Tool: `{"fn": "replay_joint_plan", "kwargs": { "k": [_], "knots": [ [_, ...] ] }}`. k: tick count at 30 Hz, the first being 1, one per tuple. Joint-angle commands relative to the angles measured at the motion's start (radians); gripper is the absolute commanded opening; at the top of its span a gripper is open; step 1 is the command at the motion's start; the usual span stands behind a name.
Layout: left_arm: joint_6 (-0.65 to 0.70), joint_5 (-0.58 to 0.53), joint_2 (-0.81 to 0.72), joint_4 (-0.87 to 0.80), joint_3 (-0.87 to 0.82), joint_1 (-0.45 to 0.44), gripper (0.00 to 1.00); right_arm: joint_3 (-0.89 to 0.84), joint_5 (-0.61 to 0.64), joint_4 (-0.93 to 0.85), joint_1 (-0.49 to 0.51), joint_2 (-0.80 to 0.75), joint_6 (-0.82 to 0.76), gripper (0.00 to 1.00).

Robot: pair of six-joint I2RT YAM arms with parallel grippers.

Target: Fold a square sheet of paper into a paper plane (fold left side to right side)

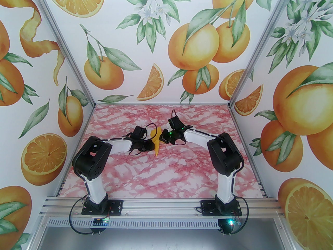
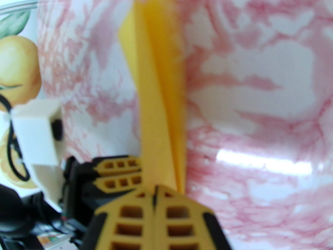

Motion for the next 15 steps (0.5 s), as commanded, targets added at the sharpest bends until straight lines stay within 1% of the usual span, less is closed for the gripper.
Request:
{"fn": "replay_joint_plan", "kwargs": {
  "k": [1,6,8,9,15],
  "knots": [
    [-0.014,-0.011,0.069,-0.011,0.005,-0.042,0.13,0.04,-0.018,-0.029,0.007,0.04,0.017,0.0],
    [-0.019,-0.012,0.06,-0.011,0.003,-0.04,0.14,0.047,-0.005,-0.063,0.015,0.048,-0.003,0.0],
    [-0.024,-0.012,0.042,-0.014,-0.003,-0.036,0.17,0.034,0.007,-0.066,0.014,0.039,-0.006,0.0],
    [-0.027,-0.011,0.028,-0.016,-0.01,-0.033,0.21,0.025,0.012,-0.067,0.011,0.034,-0.008,0.0],
    [-0.046,-0.024,-0.106,-0.034,-0.06,-0.017,0.21,-0.007,0.026,-0.066,0.005,0.016,-0.015,0.0]
  ]
}}
